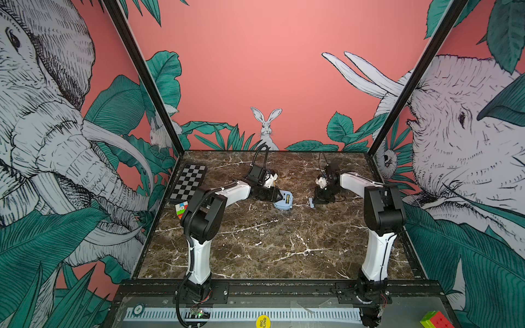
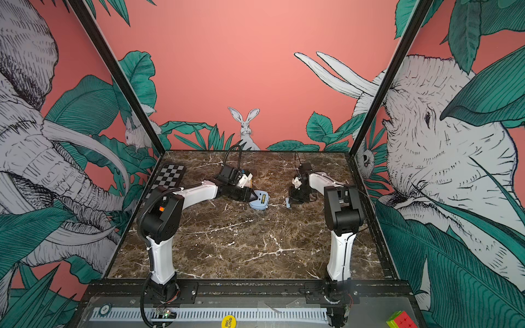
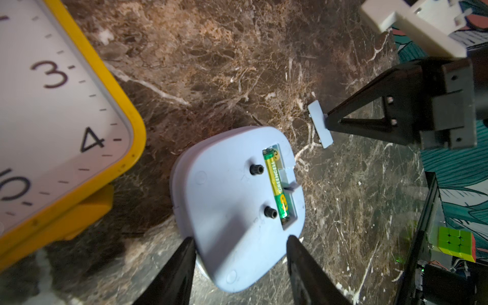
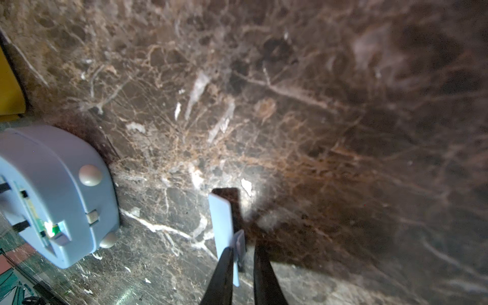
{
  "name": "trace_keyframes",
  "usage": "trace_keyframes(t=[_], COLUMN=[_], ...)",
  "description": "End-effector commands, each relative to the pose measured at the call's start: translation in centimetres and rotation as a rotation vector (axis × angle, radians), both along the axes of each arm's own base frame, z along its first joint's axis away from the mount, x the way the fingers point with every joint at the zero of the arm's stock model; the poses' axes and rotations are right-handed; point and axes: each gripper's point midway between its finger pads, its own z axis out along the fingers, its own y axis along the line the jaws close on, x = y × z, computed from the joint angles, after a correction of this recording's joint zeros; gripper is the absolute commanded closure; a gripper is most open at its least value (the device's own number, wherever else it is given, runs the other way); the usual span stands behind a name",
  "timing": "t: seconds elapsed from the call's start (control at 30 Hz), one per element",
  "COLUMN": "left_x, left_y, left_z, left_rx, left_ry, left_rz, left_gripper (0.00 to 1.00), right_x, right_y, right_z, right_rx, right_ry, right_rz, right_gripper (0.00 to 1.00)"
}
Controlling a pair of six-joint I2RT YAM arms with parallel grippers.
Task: Insert the battery into the alarm
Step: Pick up the cover from the center of the board.
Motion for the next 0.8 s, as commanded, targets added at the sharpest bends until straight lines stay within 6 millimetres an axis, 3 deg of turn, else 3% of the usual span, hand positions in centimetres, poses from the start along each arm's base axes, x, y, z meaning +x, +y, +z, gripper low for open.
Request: trace_keyframes(t=[0.0,0.57,0.77], left_x=[-0.3,-0.8,-1.4], left_y=[-0.2,-0.3,-0.4], left_z=[1.8,1.8,2.0], left_rx=[-0.018,-0.032,-0.067], left_ry=[-0.025,0.002,0.035], left_rz=[-0.010,-0.010,0.006], left_gripper=[0.43,0.44,0.43], right_x=[-0.1,-0.8,-0.5], right_y=[-0.1,0.8,1.6], right_z=[-0.7,-0.3,1.7], right_rx=[0.008,0.084,0.156], right_ry=[0.018,0.012,-0.049], right_rz=[0.005,0.004,-0.017], right_gripper=[0.86,1.00,1.00])
